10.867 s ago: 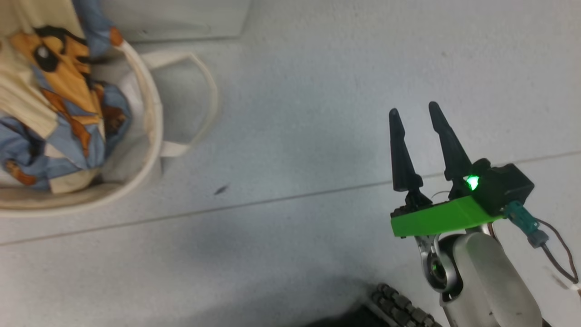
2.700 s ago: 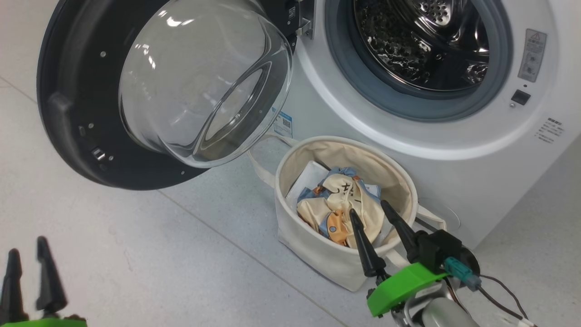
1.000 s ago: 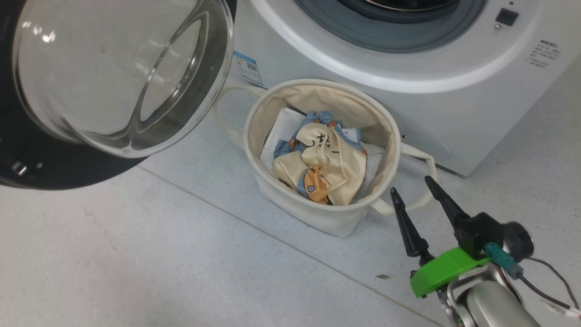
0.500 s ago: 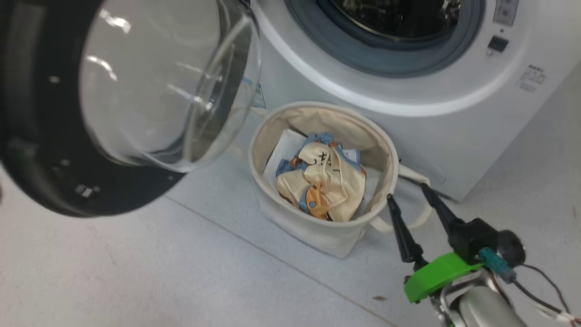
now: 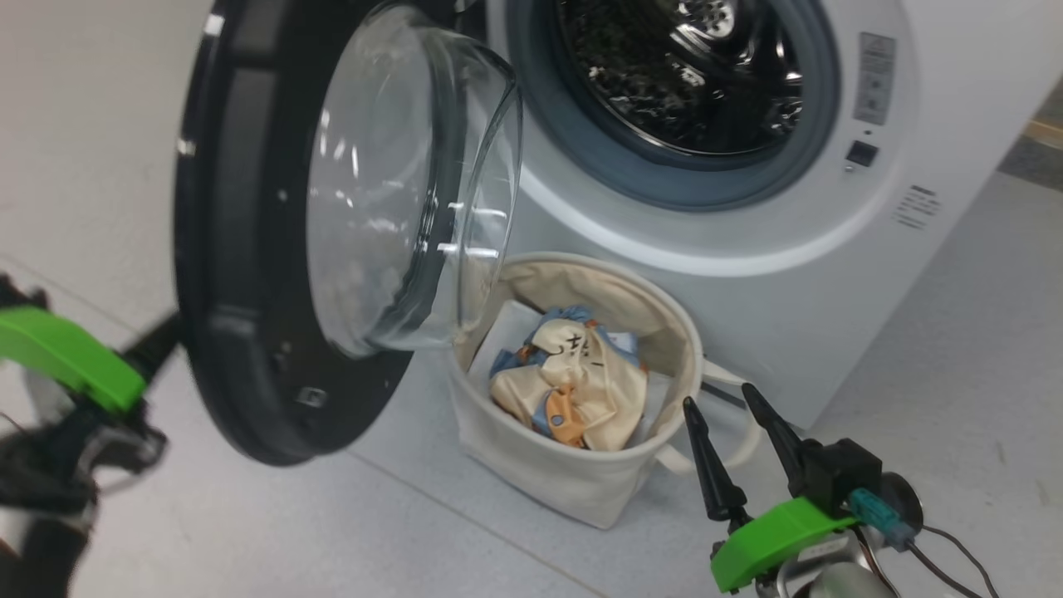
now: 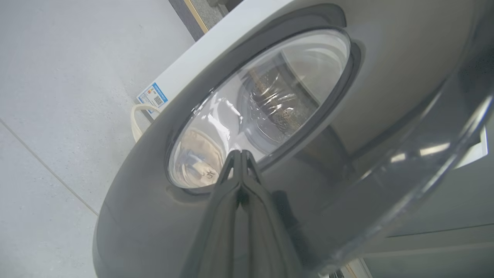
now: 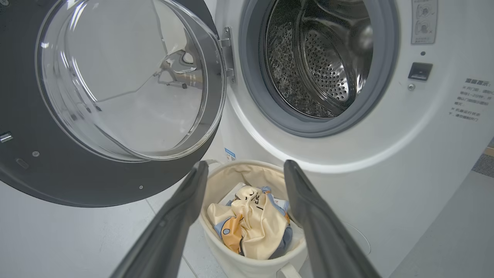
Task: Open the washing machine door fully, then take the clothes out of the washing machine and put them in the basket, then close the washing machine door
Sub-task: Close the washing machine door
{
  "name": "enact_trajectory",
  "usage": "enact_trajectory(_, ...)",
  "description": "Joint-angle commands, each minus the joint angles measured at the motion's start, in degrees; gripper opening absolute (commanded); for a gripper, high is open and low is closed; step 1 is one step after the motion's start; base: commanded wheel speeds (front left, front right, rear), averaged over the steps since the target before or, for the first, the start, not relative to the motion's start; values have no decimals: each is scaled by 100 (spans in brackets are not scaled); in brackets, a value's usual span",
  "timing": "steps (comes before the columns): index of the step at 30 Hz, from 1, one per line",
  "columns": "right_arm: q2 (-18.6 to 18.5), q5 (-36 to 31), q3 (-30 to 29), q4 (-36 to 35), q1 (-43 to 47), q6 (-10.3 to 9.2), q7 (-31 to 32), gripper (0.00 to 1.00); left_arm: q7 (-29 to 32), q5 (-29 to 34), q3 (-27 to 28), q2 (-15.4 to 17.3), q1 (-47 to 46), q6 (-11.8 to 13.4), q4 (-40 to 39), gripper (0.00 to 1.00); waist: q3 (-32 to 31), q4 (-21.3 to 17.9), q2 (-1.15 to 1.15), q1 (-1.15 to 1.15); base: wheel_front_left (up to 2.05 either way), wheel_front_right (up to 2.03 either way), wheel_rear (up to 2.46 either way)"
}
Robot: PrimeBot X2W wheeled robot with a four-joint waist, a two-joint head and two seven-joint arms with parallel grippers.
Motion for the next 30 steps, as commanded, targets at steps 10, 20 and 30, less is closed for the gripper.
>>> enact_trajectory(10, 154, -1, -141, -319, 162, 3, -76, 100, -512, 391, -498, -257, 1025, -39, -1837, 0, -277, -654, 0, 0, 0, 0, 0)
enact_trajectory(20, 132, -77, -238, -436, 168, 3, -76, 100, -1362, 1259, -937, -620, 1036, -39, -1801, 0, -241, -1554, 0, 0, 0, 0, 0)
enact_trajectory(30, 153, -160, -416, -601, 93, 3, -76, 100, -1884, 1225, -1030, -760, 625, -39, -1432, 0, 161, -2500, 0, 0, 0, 0, 0)
